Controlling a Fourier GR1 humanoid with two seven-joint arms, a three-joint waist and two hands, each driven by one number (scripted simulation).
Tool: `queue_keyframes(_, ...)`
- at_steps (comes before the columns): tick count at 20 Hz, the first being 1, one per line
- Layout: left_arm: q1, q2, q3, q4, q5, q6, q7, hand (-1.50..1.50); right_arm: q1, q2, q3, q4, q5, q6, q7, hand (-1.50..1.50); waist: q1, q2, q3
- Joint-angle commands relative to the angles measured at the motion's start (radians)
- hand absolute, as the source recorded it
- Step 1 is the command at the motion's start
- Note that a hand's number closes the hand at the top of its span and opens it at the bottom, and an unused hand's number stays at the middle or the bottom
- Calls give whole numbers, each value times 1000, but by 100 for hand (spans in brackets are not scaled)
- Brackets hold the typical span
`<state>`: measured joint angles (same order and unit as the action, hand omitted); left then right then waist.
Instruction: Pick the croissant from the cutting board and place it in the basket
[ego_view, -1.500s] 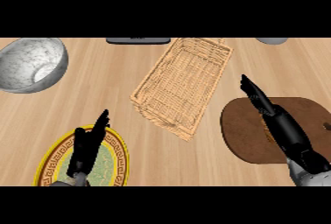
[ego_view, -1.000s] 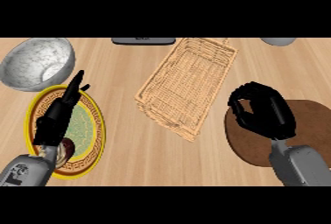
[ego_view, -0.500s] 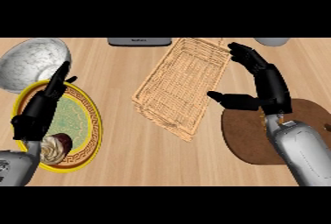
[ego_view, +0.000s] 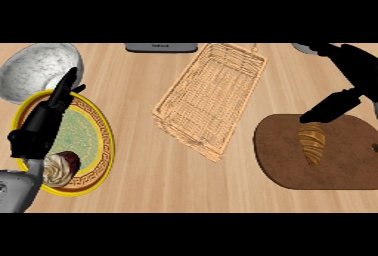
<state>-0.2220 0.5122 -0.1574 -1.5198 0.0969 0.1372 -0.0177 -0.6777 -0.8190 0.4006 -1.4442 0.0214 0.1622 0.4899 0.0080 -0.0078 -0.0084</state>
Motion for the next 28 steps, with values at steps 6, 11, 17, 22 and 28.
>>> queue_keyframes(6, -27, -22, 8, 4, -9, -14, 4, 0, -175, -73, 32, 65, -189, 505, 209, -150, 6, 10, 7)
queue_keyframes(11, 54, -12, 39, -41, 2, -51, -9, 0, -154, -71, -7, 165, -144, 608, 187, -150, 4, 9, 8)
queue_keyframes(17, 38, -68, 46, -32, -55, -34, -11, 0, -166, 0, -48, 266, 13, 665, 67, -150, 4, 10, 8)
queue_keyframes(22, -23, -72, 79, 69, -72, -70, -37, 0, -100, 54, -22, 273, 136, 644, 9, -150, 0, 11, 8)
queue_keyframes(28, -2, -59, 112, 32, -63, -113, -16, 0, 12, 102, 11, 289, 252, 611, -27, -150, -1, 9, 9)
